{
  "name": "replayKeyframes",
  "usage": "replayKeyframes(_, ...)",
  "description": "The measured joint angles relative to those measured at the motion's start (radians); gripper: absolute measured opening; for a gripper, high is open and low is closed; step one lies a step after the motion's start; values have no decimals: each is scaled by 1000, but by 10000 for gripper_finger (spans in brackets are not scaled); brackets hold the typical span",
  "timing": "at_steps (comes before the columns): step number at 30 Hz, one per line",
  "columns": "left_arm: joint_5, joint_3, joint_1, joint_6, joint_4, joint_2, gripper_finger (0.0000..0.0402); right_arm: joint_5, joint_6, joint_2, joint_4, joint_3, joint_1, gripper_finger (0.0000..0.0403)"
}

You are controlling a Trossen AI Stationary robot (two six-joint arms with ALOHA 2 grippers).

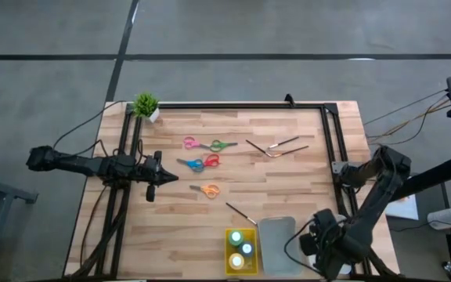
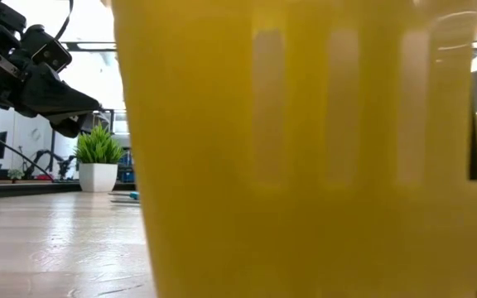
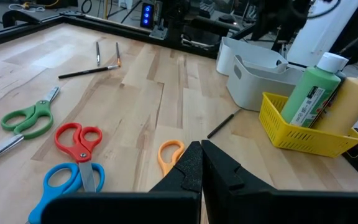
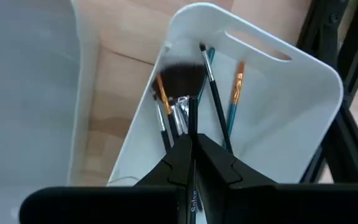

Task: Pick & Place Paint Supplies
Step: Put the silver brush into the white bin

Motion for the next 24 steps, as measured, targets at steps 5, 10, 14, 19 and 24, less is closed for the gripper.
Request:
replayKeyframes(5, 0, 0, 0, 0, 0, 0, 0, -7, 7, 82, -1, 0, 18, 11)
replayKeyframes(10, 0, 0, 0, 0, 0, 0, 0, -28, 7, 164, -6, 0, 19, 11)
replayKeyframes(14, 0, 0, 0, 0, 0, 0, 0, -31, 4, 208, -7, -1, 20, 11)
replayKeyframes(19, 0, 0, 0, 0, 0, 0, 0, -31, 2, 247, -12, -2, 20, 11)
replayKeyframes(24, 0, 0, 0, 0, 0, 0, 0, -31, 3, 273, -12, -2, 20, 11)
